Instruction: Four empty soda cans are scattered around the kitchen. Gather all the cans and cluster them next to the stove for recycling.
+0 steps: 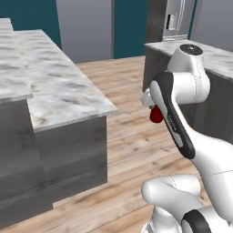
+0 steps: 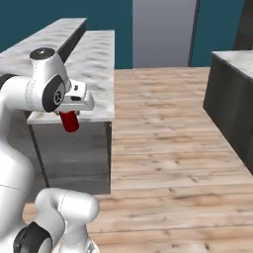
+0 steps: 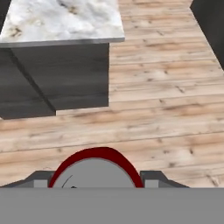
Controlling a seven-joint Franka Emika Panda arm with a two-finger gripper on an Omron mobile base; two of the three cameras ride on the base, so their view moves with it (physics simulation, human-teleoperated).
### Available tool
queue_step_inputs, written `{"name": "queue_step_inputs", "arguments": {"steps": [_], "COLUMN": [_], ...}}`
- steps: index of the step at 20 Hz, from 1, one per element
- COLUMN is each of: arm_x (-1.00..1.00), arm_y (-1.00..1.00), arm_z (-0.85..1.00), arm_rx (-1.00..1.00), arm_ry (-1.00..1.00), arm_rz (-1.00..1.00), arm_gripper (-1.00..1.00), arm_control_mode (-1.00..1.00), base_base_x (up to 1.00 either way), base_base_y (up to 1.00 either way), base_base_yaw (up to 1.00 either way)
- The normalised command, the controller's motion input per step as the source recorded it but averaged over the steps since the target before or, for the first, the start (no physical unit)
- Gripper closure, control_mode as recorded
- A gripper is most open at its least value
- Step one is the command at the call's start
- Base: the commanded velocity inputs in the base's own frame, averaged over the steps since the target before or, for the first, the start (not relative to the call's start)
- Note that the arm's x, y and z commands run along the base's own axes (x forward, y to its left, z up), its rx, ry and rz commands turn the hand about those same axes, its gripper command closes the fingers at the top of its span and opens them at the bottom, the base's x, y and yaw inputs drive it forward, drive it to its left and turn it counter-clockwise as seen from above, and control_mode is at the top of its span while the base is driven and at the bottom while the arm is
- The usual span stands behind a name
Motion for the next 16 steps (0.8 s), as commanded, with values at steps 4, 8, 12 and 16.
{"name": "queue_step_inputs", "arguments": {"steps": [4,8,12,16], "arm_x": [0.00,0.00,0.00,0.00], "arm_y": [0.00,0.00,0.00,0.00], "arm_z": [0.00,0.00,0.00,0.00], "arm_rx": [0.00,0.00,0.00,0.00], "arm_ry": [0.00,0.00,0.00,0.00], "arm_rz": [0.00,0.00,0.00,0.00], "arm_gripper": [1.00,1.00,1.00,1.00], "arm_control_mode": [1.00,1.00,1.00,1.00], "base_base_x": [0.00,-0.02,-0.08,-0.06], "base_base_y": [-1.00,-1.00,-1.00,-1.00], "base_base_yaw": [0.00,0.00,0.00,-0.02]}}
